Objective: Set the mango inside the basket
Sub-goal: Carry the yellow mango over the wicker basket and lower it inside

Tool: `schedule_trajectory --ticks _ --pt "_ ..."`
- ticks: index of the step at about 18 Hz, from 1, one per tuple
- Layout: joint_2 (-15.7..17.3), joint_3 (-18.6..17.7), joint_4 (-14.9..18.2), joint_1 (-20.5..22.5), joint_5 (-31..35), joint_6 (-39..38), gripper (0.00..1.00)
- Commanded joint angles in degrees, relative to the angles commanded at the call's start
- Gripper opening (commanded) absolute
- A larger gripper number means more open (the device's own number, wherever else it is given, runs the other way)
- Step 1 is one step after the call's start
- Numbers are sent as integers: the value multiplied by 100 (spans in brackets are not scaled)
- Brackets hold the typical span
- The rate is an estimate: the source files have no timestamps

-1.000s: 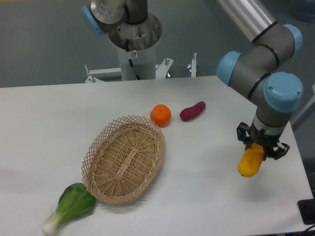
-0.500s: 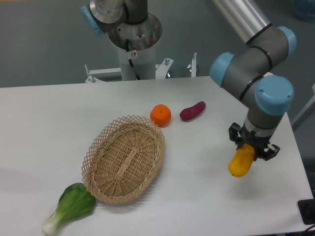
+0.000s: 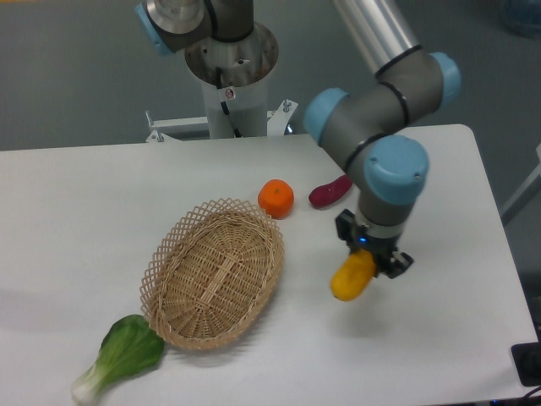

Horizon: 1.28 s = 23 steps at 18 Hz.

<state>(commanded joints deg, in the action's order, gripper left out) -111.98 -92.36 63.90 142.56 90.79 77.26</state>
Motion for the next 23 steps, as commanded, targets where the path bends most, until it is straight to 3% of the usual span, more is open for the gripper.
schedule_trajectory --ticks 3,16,18,20,22,23 --pt "124 -256 -158 -237 0 -9 15" --pt "168 -476 -194 -1643 17 -984 17" --pt "159 -528 -203 -1767 9 -1046 21" --pt "168 -608 -211 -1785 9 -1037 41" --pt "177 -634 -185 -1785 -9 -1028 83" --pt "194 -643 -168 -1785 -17 -1020 99"
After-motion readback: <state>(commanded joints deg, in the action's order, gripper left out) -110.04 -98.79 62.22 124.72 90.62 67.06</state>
